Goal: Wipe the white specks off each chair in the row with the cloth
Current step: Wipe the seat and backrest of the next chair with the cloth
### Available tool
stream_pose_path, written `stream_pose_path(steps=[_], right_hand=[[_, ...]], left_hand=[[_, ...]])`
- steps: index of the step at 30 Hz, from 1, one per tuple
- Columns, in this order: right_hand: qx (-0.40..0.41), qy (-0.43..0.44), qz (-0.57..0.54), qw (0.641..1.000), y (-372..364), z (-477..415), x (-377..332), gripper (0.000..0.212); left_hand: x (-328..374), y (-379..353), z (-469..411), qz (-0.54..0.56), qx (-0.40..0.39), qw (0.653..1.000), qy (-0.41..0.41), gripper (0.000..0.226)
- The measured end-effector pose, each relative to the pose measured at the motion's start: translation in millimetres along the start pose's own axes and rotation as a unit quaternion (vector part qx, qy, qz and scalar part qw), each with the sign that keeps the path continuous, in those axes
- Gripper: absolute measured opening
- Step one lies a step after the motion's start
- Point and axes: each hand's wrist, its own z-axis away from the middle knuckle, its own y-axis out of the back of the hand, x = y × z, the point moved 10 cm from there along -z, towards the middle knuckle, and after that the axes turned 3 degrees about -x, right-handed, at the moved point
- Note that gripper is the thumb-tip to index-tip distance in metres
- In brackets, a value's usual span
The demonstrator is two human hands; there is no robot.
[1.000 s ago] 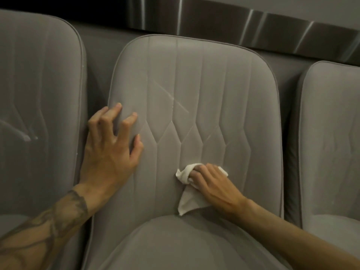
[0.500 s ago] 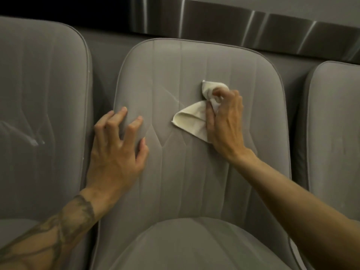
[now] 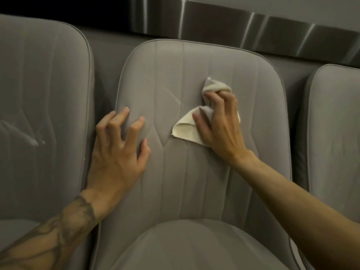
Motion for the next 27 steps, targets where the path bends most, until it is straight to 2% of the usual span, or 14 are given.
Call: stream_pose_path(steps=[3,6,9,14,18,21,24,27], right_hand=[[-0.010,0.007,-0.006,1.000,-3.0,-15.5,3.9,0.038],[0.050,-0.047,-0.033,0.997,7.3,-59.0,16.9,0.034],[0.102,-0.075,-0.021,0.992,10.0,-54.6,11.5,0.026],[0.051,-0.033,-0.032,0.998,-12.4,-3.0,-11.4,0.032],[0.027,-0.003,-0.009,1.000,-9.0,-26.8,-5.3,0.029],[0.081,-0.061,-0.016,0.995,3.9,-63.9,8.8,0.030],[0.108,-0.103,-0.033,0.988,3.0,-53.7,6.3,0.032],[0.042,-0.037,-0.029,0.998,-18.0,-6.7,-18.2,0.029]], left_hand=[[1.3,-1.0,1.0,0.003,-0.008,1.000,0.002,0.048],[0.6,-1.1,-0.8,0.004,-0.009,1.000,0.000,0.048],[0.3,-0.8,0.2,0.002,-0.006,1.000,0.002,0.048],[-0.1,-1.9,-0.5,-0.004,-0.012,1.000,0.003,0.048],[0.8,-0.7,0.8,-0.003,-0.012,1.000,0.002,0.048],[-0.8,-0.4,-0.5,-0.004,-0.008,1.000,0.003,0.048],[-0.4,-0.3,0.1,-0.003,-0.005,1.000,0.003,0.048],[-1.0,-0.9,0.3,-0.001,-0.006,1.000,0.004,0.048]])
